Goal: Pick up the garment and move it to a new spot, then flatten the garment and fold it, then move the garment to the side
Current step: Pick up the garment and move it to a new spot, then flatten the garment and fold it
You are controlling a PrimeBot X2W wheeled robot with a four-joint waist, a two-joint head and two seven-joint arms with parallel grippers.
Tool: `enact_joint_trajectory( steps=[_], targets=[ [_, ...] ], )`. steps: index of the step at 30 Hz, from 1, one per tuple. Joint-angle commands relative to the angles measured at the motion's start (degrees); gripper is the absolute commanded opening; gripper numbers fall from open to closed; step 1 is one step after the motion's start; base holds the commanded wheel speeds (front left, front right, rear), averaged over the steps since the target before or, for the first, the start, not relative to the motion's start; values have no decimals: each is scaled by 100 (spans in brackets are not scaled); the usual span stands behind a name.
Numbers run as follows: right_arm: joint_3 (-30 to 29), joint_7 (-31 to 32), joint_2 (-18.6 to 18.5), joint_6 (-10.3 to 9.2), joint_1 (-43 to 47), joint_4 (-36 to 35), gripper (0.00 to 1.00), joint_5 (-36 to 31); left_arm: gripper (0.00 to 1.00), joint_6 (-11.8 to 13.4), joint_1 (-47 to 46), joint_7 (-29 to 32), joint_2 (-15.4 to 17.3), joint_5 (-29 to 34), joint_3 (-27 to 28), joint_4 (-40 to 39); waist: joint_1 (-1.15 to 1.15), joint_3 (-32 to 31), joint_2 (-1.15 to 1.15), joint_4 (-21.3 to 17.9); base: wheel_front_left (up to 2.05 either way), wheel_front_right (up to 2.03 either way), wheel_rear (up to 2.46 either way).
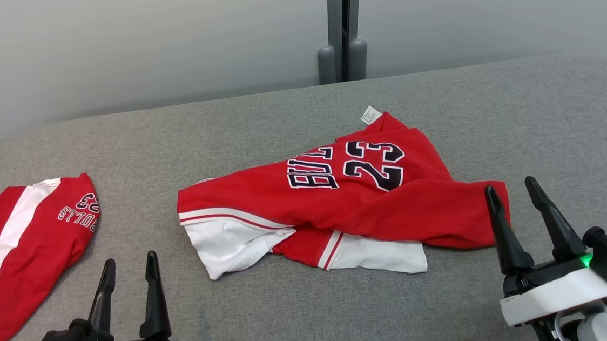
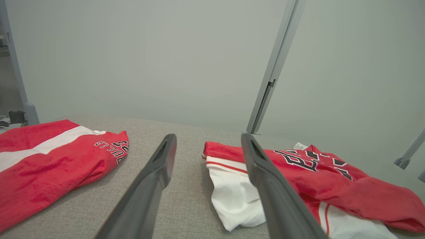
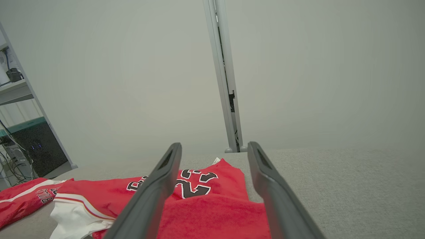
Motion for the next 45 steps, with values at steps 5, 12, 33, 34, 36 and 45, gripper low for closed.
enact_joint_trajectory(
  steps=[5,12,33,34,36,45],
  targets=[
    [74,-1,-89,3,3,65,100,78,100,-79,-76,0,-6,24,82,100,0,-41,0,-1,0,0,0],
    [104,-1,-116,3,-2,108,100,88,100,-108,-97,-1,-17,-60,91,168,0,-56,0,-17,0,0,0],
    [198,0,-102,3,-261,153,100,148,100,-402,-686,1800,139,-1345,-354,1733,0,105,0,-372,0,0,0],
    [211,0,-95,3,-267,154,100,147,100,-420,-778,1997,156,-1487,-357,1780,0,123,0,-410,0,0,0],
    [225,0,-88,3,-307,159,100,155,100,-440,-880,2387,258,-1650,-466,1846,0,166,0,-492,0,0,0],
    [237,0,-57,3,-446,163,100,179,100,-475,-1252,3040,658,-2141,-547,2166,0,355,0,-757,0,0,0]
  ],
)
